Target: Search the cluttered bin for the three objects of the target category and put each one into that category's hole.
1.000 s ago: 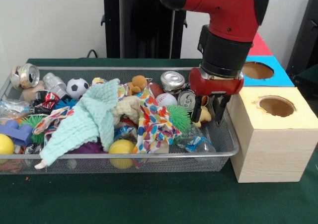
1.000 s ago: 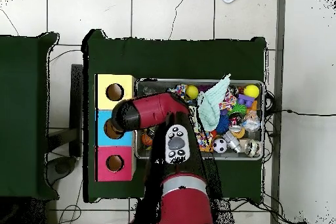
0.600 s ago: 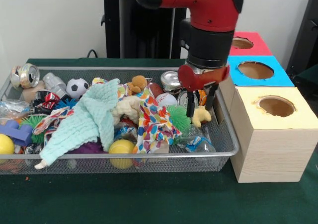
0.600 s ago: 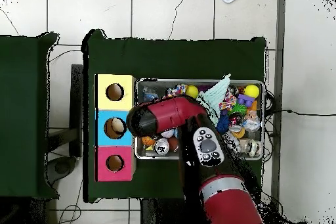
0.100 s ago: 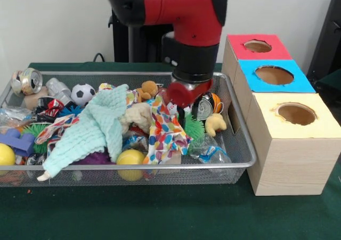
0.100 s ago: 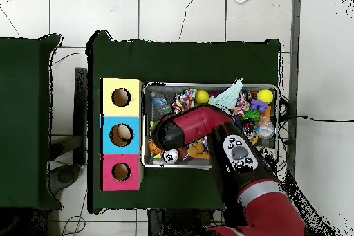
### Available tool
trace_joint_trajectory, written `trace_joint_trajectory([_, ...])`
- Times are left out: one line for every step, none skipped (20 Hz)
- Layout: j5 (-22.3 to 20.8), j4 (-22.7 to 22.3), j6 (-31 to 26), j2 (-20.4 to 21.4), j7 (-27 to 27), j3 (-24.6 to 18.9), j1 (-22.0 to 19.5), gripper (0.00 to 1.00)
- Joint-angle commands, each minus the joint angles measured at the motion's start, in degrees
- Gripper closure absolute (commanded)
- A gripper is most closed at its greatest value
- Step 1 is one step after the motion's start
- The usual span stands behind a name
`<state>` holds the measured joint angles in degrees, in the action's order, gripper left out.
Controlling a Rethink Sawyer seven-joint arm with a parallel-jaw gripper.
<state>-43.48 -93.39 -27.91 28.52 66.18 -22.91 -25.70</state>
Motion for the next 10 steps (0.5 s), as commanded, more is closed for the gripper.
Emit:
trace_joint_trajectory([-6.17,2.29,2.42,-7.39,-15.68,-10.58,-4.99,0.00])
trace_joint_trajectory([-5.67,2.16,1.46,-7.38,-15.31,-11.05,-5.49,0.00])
trace_joint_trajectory([-5.65,2.14,1.04,-7.19,-14.62,-11.01,-5.47,0.00])
trace_joint_trajectory([-5.63,2.12,0.63,-7.00,-13.94,-10.96,-5.46,0.00])
trace_joint_trajectory([-5.61,2.09,0.21,-6.81,-13.26,-10.91,-5.44,0.00])
trace_joint_trajectory([-4.93,1.57,-0.34,-5.75,-11.45,-10.58,-4.22,0.00])
trace_joint_trajectory([-4.85,1.53,-1.14,-5.44,-10.79,-10.28,-4.14,0.00])
trace_joint_trajectory([-4.71,0.82,-1.22,-4.55,-8.90,-9.95,-2.99,0.00])
trace_joint_trajectory([-4.94,0.65,-1.21,-4.43,-8.41,-9.64,-3.05,0.00])
trace_joint_trajectory([-4.54,-0.22,-1.12,-3.64,-7.23,-9.61,-2.49,0.00])
